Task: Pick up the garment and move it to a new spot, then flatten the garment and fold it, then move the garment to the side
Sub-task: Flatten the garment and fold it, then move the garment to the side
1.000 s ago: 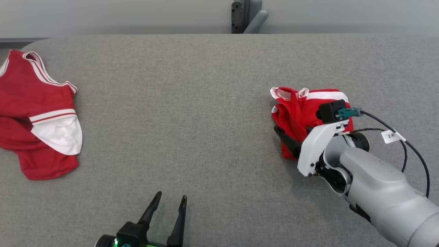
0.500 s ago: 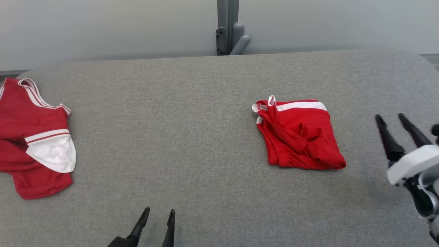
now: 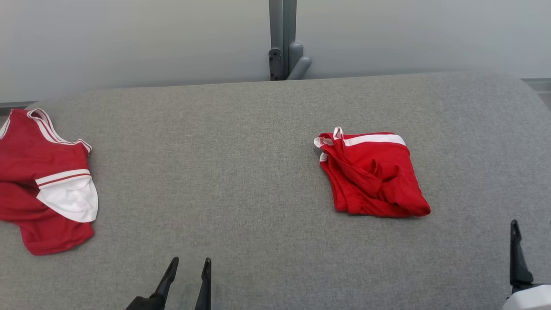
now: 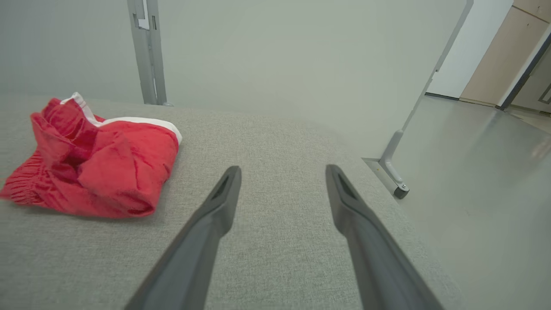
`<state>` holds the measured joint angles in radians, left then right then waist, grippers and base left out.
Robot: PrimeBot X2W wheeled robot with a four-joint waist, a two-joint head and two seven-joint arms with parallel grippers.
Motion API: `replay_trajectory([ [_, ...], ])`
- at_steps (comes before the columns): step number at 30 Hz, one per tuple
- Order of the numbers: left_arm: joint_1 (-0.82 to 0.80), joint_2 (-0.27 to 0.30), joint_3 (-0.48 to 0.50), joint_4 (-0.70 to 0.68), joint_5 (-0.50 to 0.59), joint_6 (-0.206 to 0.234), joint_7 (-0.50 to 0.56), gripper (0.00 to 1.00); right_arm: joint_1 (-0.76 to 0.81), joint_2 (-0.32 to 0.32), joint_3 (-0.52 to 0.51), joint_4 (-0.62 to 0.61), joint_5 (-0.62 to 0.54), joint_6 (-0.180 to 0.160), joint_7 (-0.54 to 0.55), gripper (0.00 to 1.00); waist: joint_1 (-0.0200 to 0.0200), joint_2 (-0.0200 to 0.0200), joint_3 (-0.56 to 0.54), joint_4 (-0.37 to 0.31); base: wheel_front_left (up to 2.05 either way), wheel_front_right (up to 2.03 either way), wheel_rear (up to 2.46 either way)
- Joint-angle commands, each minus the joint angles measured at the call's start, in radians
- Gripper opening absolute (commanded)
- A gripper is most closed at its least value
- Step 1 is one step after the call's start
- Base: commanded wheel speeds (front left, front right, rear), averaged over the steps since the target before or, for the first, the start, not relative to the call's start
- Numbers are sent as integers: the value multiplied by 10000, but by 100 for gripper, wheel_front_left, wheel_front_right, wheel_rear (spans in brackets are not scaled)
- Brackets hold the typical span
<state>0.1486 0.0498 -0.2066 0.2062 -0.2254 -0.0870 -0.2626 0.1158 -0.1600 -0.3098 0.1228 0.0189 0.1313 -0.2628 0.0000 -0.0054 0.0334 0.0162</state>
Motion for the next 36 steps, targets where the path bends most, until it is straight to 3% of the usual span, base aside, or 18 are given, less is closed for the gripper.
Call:
replay_trajectory([
  [1,142,17,86,-97,128,62,-31,100,343,164,94,-274,-289,-10,-27,100,0,54,-142,117,0,0,0],
  [10,202,16,526,-344,375,62,-31,100,808,385,1087,-1086,-623,-12,-28,100,0,54,-253,315,0,0,0],
  [28,270,15,761,-345,202,196,-31,100,287,491,1278,-951,-139,-12,-29,100,0,54,-235,461,0,0,0],
  [32,285,15,768,-367,157,210,-31,100,-418,209,1580,-549,1,-10,-29,100,0,54,-111,334,0,0,0],
  [34,141,15,754,-366,156,176,-31,100,-934,-21,1797,154,-11,-12,-27,27,0,54,92,322,0,0,0],
  [35,34,15,758,-394,149,163,-31,100,-1264,-131,1834,572,-31,-12,-29,0,0,54,203,329,0,0,0],
  [36,-66,15,756,-431,147,151,-31,100,-1683,-285,1946,979,-136,-10,-29,0,0,54,324,348,0,0,0],
])
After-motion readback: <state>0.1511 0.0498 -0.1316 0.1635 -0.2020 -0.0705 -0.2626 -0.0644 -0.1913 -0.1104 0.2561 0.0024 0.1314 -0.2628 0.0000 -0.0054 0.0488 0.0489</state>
